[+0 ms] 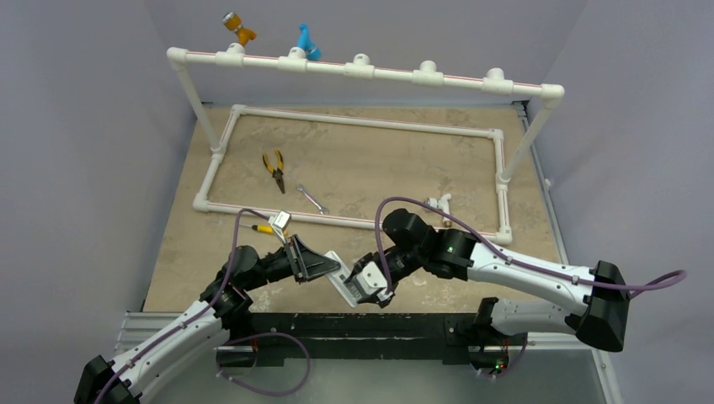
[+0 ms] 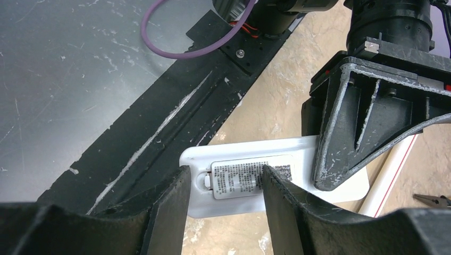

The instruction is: Load the batteries into the remote control

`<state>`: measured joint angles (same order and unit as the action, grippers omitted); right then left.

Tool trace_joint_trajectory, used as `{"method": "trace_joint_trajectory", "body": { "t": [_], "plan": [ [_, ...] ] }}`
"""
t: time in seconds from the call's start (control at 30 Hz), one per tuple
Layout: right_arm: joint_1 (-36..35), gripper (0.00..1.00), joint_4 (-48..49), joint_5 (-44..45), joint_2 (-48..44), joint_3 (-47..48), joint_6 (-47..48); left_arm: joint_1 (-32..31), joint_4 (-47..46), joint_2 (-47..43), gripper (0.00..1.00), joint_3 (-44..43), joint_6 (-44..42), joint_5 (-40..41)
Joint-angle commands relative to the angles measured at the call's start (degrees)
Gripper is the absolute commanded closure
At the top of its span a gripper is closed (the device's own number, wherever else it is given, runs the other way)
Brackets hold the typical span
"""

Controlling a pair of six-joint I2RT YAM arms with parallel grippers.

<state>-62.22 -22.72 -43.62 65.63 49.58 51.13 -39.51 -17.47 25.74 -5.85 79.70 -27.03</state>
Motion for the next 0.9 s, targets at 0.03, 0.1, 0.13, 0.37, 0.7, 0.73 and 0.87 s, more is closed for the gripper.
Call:
{"method": "trace_joint_trajectory", "body": {
  "t": [0.03, 0.1, 0.13, 0.37, 0.7, 0.73, 0.87],
  "plan": [
    [0.8, 0.52, -2.7, -0.6, 0.8, 1.8, 1.2, -0.2, -4.4, -1.1, 1.00, -0.4, 0.4, -0.6],
    [0.9, 0.53, -2.7, -0.6, 1.0, 2.0, 1.2, -0.2, -4.4, -1.1, 1.00, -0.5, 0.4, -0.7],
    [1.0, 0.54, -2.7, -0.6, 1.2, 2.1, 1.2, -0.2, -4.4, -1.1, 1.00, -0.5, 0.5, -0.6],
    [1.0, 0.62, -2.7, -1.0, 1.9, 2.3, 1.3, -0.2, -4.4, -1.2, 1.00, -0.4, 0.4, -0.7],
    [1.1, 0.74, -5.0, -0.6, 3.2, 3.4, 1.9, -0.2, -4.4, -1.7, 1.00, -0.4, 0.6, -0.7],
    [1.1, 0.74, -5.6, -0.7, 3.5, 3.6, 2.1, -0.3, -4.4, -1.7, 1.00, -0.4, 0.6, -0.6],
    [1.1, 0.69, -8.0, -1.2, 4.0, 4.4, 2.7, -0.2, -4.3, -1.7, 1.00, -0.5, 0.5, -0.6]
  ]
}}
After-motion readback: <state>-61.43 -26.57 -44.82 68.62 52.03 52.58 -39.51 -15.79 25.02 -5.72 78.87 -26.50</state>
